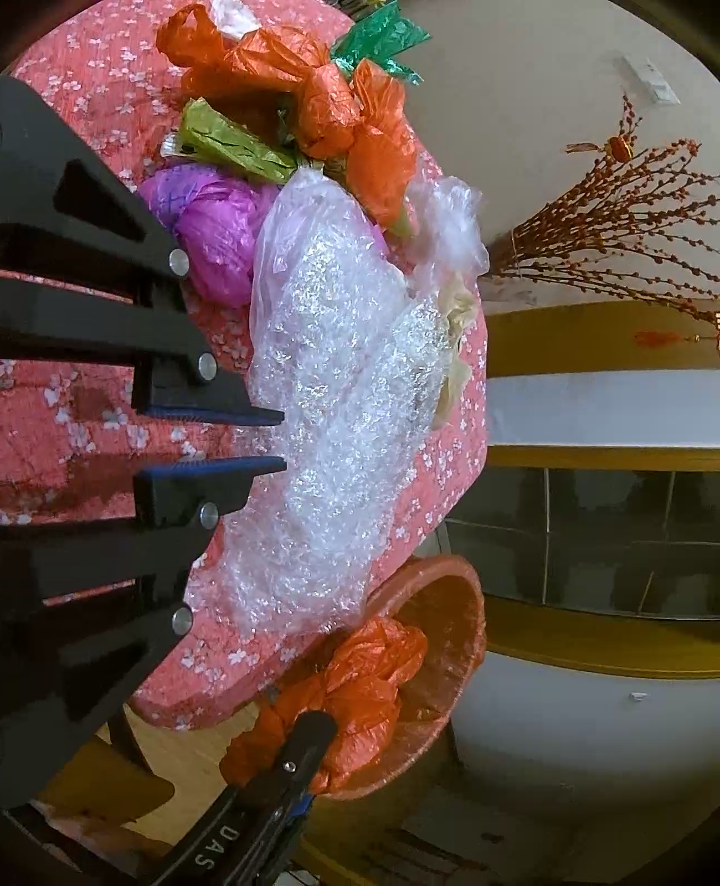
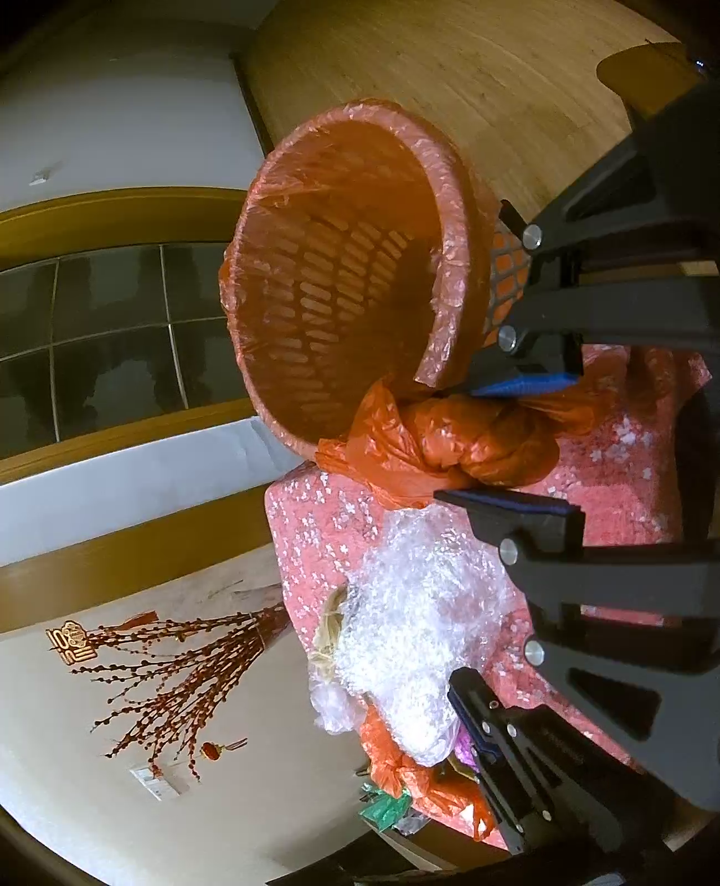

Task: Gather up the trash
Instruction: 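Close the left gripper on the clear bubble wrap while the right gripper holds the orange bag, then carry both items over the orange basket and open both grippers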

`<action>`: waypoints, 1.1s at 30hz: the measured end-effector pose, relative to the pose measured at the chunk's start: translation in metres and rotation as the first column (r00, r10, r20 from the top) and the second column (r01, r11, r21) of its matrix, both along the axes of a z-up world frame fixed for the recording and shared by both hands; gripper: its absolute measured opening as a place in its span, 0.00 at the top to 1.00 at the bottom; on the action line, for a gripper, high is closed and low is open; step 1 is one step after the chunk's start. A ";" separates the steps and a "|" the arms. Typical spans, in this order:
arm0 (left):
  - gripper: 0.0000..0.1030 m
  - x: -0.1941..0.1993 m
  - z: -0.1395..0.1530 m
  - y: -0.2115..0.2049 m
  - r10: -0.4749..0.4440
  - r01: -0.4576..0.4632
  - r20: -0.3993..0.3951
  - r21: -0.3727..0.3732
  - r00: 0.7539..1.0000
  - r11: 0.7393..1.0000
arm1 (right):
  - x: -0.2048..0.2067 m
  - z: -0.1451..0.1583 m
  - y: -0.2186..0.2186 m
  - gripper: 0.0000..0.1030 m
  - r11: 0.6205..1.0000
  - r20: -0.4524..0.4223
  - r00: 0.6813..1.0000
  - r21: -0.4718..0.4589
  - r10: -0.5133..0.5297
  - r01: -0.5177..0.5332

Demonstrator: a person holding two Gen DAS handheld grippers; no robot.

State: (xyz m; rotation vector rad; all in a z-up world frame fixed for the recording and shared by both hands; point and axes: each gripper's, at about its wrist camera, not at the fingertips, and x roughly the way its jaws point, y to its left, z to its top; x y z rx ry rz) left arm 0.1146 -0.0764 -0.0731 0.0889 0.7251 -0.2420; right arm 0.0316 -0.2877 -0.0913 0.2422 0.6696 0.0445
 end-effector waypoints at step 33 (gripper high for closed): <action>0.82 0.034 -0.018 -0.059 -0.135 0.138 -0.049 0.055 0.990 0.989 | -0.012 -0.003 -0.029 0.72 0.998 -0.011 0.998 0.017 -0.060 0.060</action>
